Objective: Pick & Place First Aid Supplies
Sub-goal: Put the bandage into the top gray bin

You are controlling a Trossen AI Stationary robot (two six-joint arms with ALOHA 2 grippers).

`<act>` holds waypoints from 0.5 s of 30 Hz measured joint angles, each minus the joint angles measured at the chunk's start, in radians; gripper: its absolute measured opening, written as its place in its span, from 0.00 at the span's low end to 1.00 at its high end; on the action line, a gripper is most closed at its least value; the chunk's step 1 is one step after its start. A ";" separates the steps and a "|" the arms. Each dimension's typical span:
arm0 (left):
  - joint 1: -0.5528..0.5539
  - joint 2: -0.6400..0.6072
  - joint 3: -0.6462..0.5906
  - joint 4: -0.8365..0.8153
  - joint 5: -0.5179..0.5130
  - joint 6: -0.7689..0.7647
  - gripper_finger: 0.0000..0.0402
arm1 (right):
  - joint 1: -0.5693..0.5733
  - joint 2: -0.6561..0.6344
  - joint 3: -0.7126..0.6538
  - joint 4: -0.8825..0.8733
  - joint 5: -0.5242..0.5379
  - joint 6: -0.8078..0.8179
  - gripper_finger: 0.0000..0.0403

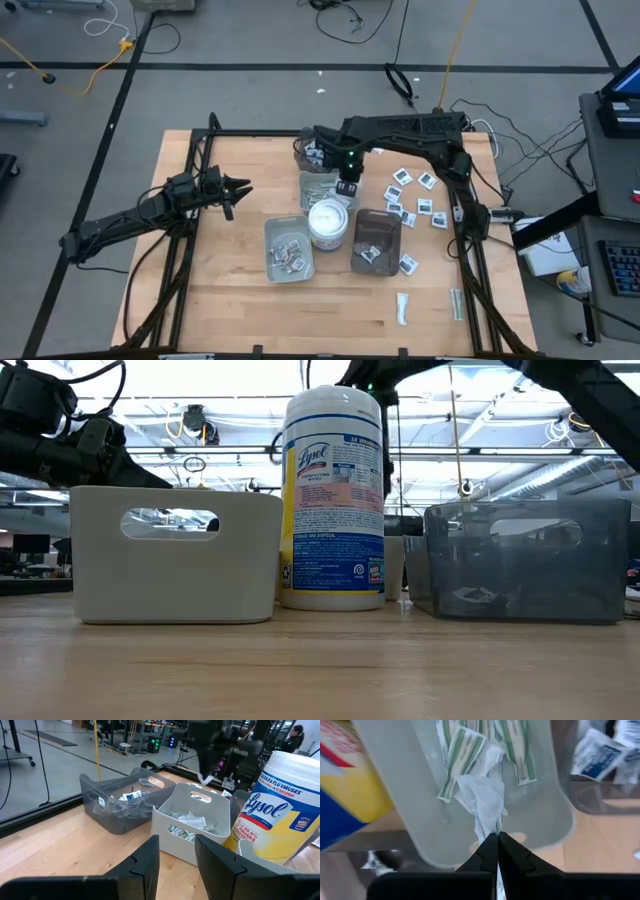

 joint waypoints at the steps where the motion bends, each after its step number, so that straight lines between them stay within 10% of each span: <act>1: 0.000 0.000 0.000 0.000 0.000 0.000 0.32 | 0.000 0.009 -0.006 0.006 0.000 -0.011 0.00; 15: 0.000 0.000 0.000 0.000 0.000 0.000 0.32 | 0.011 0.031 -0.075 0.135 -0.052 -0.040 0.06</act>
